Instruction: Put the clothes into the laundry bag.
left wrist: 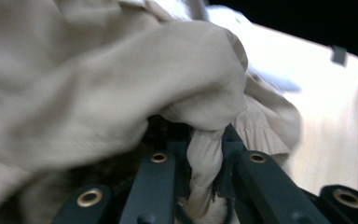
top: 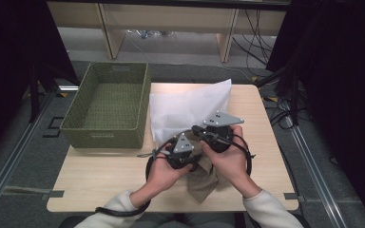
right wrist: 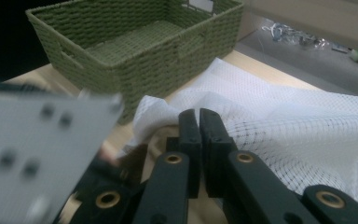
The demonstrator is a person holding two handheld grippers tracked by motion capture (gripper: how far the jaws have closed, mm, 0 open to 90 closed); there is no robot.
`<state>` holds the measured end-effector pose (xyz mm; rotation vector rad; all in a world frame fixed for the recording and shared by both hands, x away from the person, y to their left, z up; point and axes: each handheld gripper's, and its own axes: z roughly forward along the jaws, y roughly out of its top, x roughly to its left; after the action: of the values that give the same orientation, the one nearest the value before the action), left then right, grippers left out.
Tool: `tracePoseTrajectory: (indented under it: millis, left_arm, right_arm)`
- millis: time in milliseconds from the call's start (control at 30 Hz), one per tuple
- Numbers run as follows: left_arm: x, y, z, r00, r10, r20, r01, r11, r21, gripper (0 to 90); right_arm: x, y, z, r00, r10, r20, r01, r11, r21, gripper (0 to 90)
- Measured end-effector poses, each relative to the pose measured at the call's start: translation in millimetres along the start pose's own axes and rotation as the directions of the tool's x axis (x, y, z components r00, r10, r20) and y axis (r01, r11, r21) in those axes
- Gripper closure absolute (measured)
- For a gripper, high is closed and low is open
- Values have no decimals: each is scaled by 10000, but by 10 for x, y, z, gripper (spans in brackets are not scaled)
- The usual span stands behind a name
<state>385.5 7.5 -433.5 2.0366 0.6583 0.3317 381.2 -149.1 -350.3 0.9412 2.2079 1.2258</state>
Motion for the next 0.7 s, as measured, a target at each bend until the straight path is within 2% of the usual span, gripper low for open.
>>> tracePoseTrajectory:
  millis: [33, 67, 100, 133, 167, 200, 333, 433, 500, 533, 567, 600, 633, 667, 700]
  left_arm:
    - [33, 34, -22, 9998, -44, -214, 39, 9997, -233, 805]
    - [66, 67, -40, 9991, -172, -388, 155, 9989, -447, 805]
    - [92, 96, -63, 9987, -351, -374, 329, 9979, -557, 806]
    - [133, 118, -84, 9976, -312, -614, 269, 9972, -697, 805]
    - [180, 133, -114, 9976, -70, -685, 33, 9986, -536, 805]
    - [204, 140, -101, 9960, -147, -878, 95, 9982, -593, 805]
    - [259, 58, 51, 9926, -446, -1131, 383, 9976, -569, 801]
    - [287, -39, 180, 9914, -485, -1216, 470, 9988, -157, 797]
    - [296, -93, 247, 9918, -540, -1159, 526, 9985, -154, 796]
    - [302, -106, 251, 9934, -289, -1107, 312, 9993, 191, 794]
    - [328, -109, 242, 9953, 158, -958, -96, 9978, 651, 791]
    - [333, -116, 254, 9941, 239, -1055, -159, 9970, 753, 786]
    - [335, -125, 267, 9936, 182, -1113, -105, 9975, 693, 781]
    - [342, -129, 281, 9939, 206, -1081, -127, 9972, 734, 777]
    - [300, -145, 346, 9903, -654, -1227, 661, 9978, 18, 769]
  right_arm:
    - [17, 9, -9, 10000, 57, -74, -57, 10000, -72, 893]
    - [21, 21, -30, 9999, -113, -98, 112, 9999, -101, 893]
    - [34, 31, -39, 9999, -64, -123, 61, 9997, -246, 893]
    - [51, 43, -64, 10000, 25, -75, -27, 9998, -216, 893]
    - [48, 54, -73, 9999, -81, -85, 78, 9995, -308, 894]
    - [53, 60, -80, 9999, -82, -74, 79, 9993, -365, 894]
    - [43, 51, -66, 10000, -80, -41, 79, 9994, -329, 893]
    - [7, 19, -36, 10000, 75, 51, -74, 9998, -186, 893]
    - [-7, 8, -27, 9996, 271, 121, -269, 9995, -182, 893]
    - [-9, 5, -19, 9994, 320, 144, -317, 9993, -217, 893]
    - [-16, 3, -18, 9994, 317, 149, -315, 9994, -175, 893]
    - [-41, 4, -18, 9999, -6, 154, 9, 9998, -191, 893]
    - [-43, 1, -15, 9998, 4, 193, -1, 9999, -143, 893]
    - [-34, -3, -10, 9996, 240, 172, -238, 9997, -103, 893]
    - [-34, -8, -6, 9996, 252, 161, -250, 9996, -122, 893]
